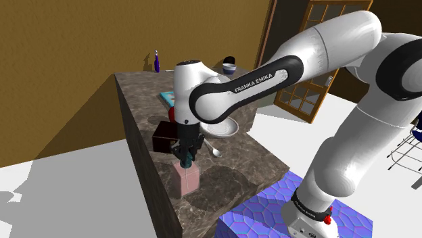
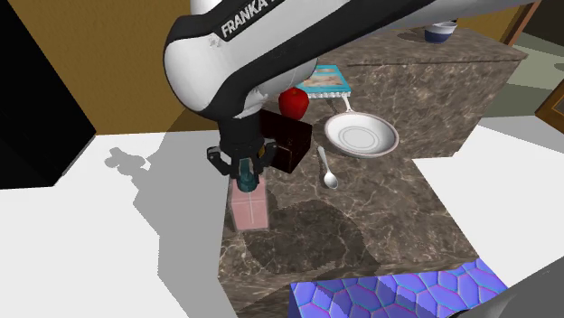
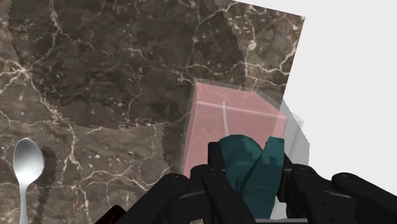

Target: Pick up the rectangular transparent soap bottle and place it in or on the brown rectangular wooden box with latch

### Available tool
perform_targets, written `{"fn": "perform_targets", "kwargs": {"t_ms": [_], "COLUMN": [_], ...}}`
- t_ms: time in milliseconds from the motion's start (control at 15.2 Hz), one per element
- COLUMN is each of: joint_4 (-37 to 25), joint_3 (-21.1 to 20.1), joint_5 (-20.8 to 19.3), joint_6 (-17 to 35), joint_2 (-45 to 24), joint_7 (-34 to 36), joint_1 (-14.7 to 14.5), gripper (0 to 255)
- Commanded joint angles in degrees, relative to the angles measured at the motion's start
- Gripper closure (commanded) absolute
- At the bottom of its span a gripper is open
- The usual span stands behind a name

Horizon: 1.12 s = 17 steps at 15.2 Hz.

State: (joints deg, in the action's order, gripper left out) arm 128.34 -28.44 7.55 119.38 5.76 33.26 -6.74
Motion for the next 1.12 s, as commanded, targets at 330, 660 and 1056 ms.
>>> {"fn": "perform_targets", "kwargs": {"t_ms": [330, 660, 1056], "joint_4": [-3.27, -6.0, -9.66], "joint_3": [0.42, 0.79, 1.2], "joint_5": [0.7, 1.01, 1.19], "joint_6": [-5.31, -9.22, -13.87], "joint_2": [2.21, 3.48, 4.55], "joint_7": [-0.31, -0.45, -0.46], "joint_1": [0.04, 0.12, 0.23], "gripper": [255, 255, 255]}}
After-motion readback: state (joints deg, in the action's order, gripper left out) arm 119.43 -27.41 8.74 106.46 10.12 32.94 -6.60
